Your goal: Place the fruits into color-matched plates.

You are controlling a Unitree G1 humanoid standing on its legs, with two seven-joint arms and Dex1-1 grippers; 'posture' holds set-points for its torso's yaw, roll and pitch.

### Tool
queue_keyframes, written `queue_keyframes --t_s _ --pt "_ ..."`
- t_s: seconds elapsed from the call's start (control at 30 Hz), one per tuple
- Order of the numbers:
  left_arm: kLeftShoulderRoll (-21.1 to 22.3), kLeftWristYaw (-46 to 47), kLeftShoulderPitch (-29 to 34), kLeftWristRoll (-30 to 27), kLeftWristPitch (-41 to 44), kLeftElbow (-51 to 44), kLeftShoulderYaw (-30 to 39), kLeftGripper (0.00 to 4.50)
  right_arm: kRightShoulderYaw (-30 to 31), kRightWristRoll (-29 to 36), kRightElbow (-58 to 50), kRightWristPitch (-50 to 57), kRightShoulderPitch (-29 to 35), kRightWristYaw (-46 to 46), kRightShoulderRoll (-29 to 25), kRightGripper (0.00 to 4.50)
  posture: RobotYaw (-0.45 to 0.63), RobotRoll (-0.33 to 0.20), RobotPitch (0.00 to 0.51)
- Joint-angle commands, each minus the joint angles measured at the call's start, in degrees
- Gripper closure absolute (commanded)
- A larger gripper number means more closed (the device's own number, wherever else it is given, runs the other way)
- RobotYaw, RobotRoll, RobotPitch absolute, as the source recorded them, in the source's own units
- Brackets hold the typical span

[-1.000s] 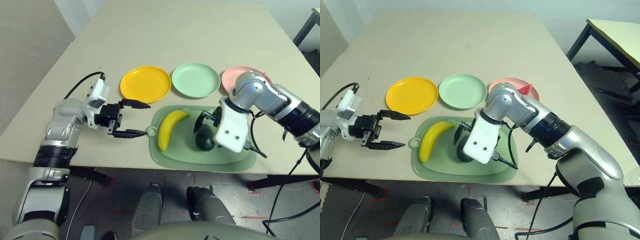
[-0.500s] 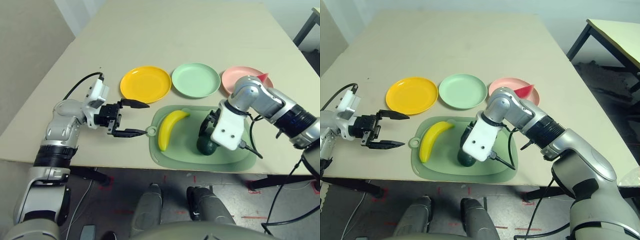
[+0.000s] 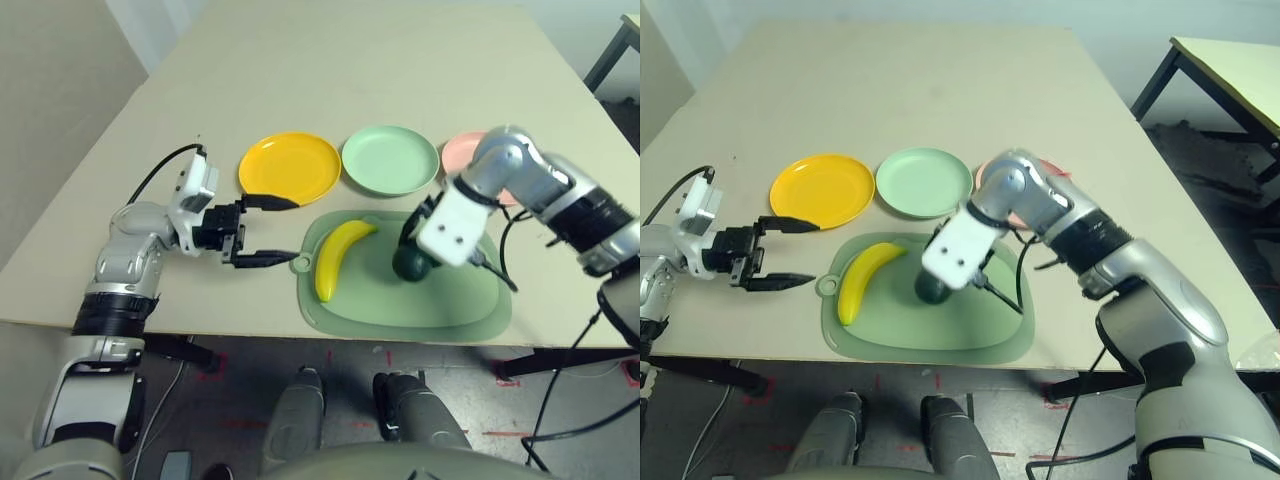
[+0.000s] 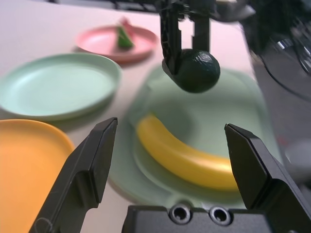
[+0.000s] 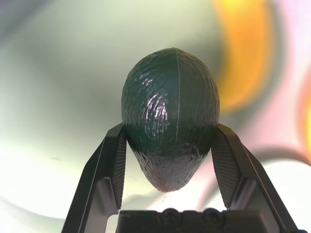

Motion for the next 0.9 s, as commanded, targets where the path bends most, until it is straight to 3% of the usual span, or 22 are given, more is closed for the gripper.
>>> queue_keyframes --t_s 0.03,0.2,0.4,0.63,0.8,0.9 --pt "-1.53 6.65 0.82 0.48 2.93 -2.15 1.24 0.0 -3.72 -4.51 11.47 -0.62 -4.17 -4.99 4.66 1.78 0.11 0.0 0.145" --pt "-3.28 16.17 0.62 1.66 7.38 -3.93 1.8 0.0 -5.34 -13.25 28.24 -0.54 -10.94 -19.52 10.44 1.78 0.12 0.0 0.147" --pt "-4.03 20.55 1.62 2.99 8.71 -5.06 0.95 0.0 -3.18 -24.72 37.8 1.9 -12.27 -37.54 13.53 1.78 0.14 0.0 0.156" --pt "-3.74 21.05 2.76 3.09 9.45 -6.91 1.21 0.0 -2.83 -32.26 40.3 1.43 -9.92 -43.99 14.52 1.78 0.16 0.0 0.16" --pt "-3.43 20.5 3.24 3.4 8.94 -7.38 0.97 0.0 -3.5 -35.2 40.67 0.92 -9.63 -45.91 14.04 0.04 0.15 0.0 0.163" --pt "-3.5 20.27 2.95 3.58 8.78 -7.17 0.78 0.0 -4.47 -35.51 40.63 0.36 -9.87 -45.2 13.36 0.04 0.14 0.0 0.162"
